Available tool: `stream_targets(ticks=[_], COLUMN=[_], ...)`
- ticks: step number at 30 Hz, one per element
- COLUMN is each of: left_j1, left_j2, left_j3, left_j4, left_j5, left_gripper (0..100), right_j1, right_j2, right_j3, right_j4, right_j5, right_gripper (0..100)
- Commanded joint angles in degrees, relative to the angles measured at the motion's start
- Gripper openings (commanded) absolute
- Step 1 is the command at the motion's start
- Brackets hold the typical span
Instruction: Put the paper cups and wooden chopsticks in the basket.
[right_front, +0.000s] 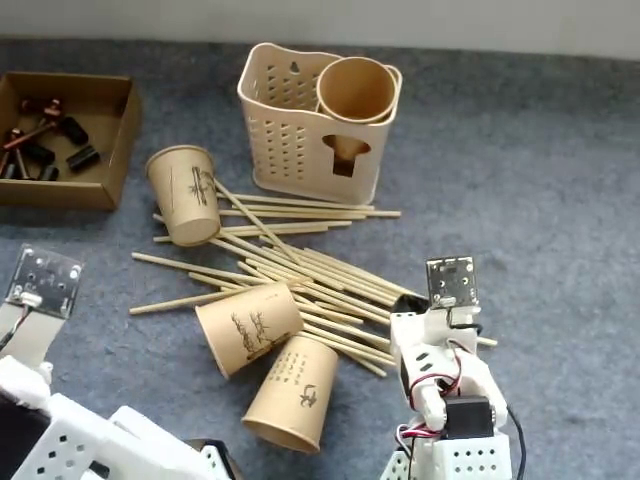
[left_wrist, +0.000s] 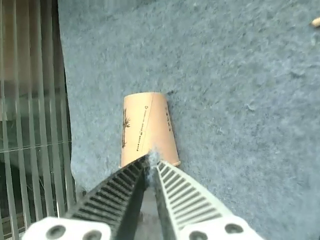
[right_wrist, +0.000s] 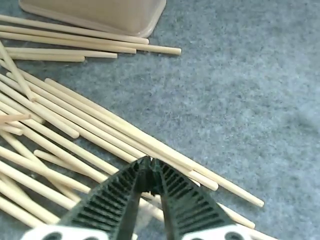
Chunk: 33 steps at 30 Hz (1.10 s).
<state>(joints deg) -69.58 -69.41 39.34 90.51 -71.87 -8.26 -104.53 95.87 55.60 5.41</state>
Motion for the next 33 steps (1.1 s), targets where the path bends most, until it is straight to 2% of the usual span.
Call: stream_targets(ticks=[1,5,7,10,16,22,27,33], left_j1=[-4.2,-7.7,-7.8,-7.8,-7.7,-7.9,-7.9,-8.0], left_j2=[0.7,0.7,0.7,0.7,3.1,21.3,36.6,48.7], left_j3=[4.0,10.8,13.0,14.0,10.0,-5.4,-16.7,-26.1], left_j4=[-5.0,-16.3,-18.9,-17.3,-13.2,-5.7,-5.2,-5.0], left_j5=[-7.3,-8.1,-10.5,-14.2,-14.6,-14.5,-14.9,-22.5], left_gripper=[1,1,1,1,1,1,1,1], right_j1=[0.6,0.6,0.6,0.6,0.6,0.7,0.7,0.7], right_j2=[-0.3,-0.3,-0.2,-0.2,-0.2,-0.2,-0.2,-0.2], right_j3=[6.7,6.7,6.7,6.7,6.7,6.7,6.7,6.7], right_j4=[0.1,0.1,0.1,0.1,0.1,0.1,0.1,0.1], right_j5=[0.5,0.5,0.5,0.5,0.5,0.5,0.5,0.5], right_gripper=[0.5,0.5,0.5,0.5,0.5,0.5,0.5,0.5])
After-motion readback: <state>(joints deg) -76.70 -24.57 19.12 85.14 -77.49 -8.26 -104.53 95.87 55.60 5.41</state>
